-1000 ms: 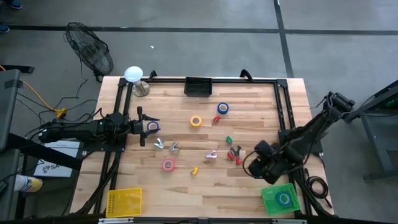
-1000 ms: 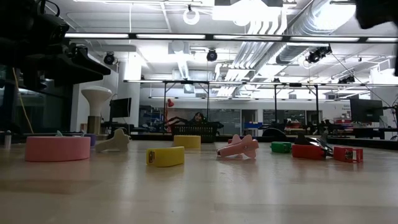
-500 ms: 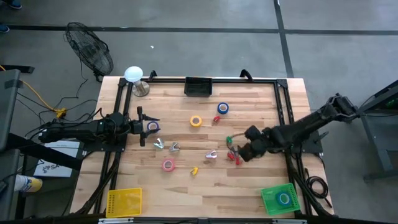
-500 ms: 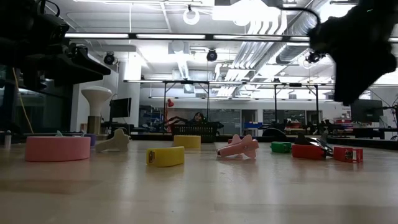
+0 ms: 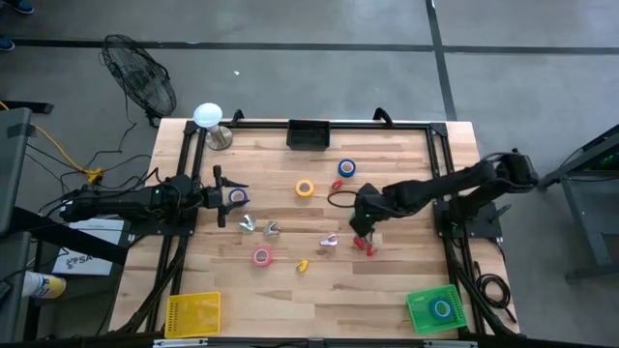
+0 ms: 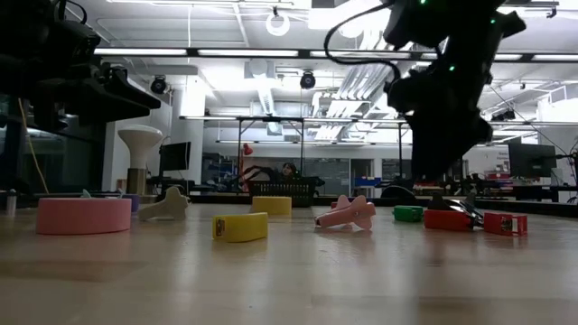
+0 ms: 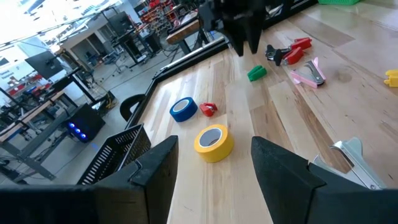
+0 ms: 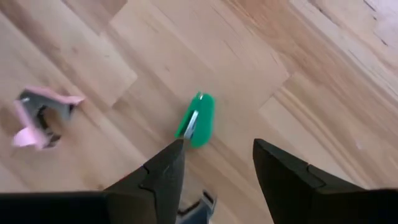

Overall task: Pick and place Stapler, Stapler remover, tape
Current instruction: Put the green stapler into the black bin

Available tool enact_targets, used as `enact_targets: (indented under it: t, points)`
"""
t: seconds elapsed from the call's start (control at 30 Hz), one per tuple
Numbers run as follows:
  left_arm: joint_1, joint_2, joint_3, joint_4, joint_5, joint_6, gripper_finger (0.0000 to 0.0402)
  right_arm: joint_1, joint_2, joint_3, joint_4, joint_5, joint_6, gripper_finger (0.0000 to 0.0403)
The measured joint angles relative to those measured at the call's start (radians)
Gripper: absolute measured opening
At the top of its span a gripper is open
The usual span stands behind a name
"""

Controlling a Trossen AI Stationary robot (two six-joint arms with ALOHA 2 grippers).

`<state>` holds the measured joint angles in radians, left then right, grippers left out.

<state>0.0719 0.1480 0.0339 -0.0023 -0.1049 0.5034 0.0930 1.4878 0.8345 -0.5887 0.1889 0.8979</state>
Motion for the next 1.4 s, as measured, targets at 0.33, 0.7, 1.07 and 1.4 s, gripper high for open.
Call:
enact_targets:
  t: [0.33, 0.7, 1.07, 1.4]
  points:
    - [0.000, 0.000, 0.000, 0.000, 0.000, 0.000, 0.0197, -0.009, 0.108, 0.000, 0.097, 0.042, -0.008, 0.0181]
    - [0.000, 0.000, 0.000, 0.000, 0.000, 0.000, 0.0197, -0.008, 0.126, 0.000, 0.105, 0.055, 0.031, 0.0181]
    - [0.000, 0.000, 0.000, 0.000, 0.000, 0.000, 0.0197, -0.001, 0.178, 0.000, 0.147, 0.039, 0.043, 0.0181]
    - [0.000, 0.000, 0.000, 0.000, 0.000, 0.000, 0.0197, -0.001, 0.178, 0.001, 0.102, 0.002, 0.038, 0.0181]
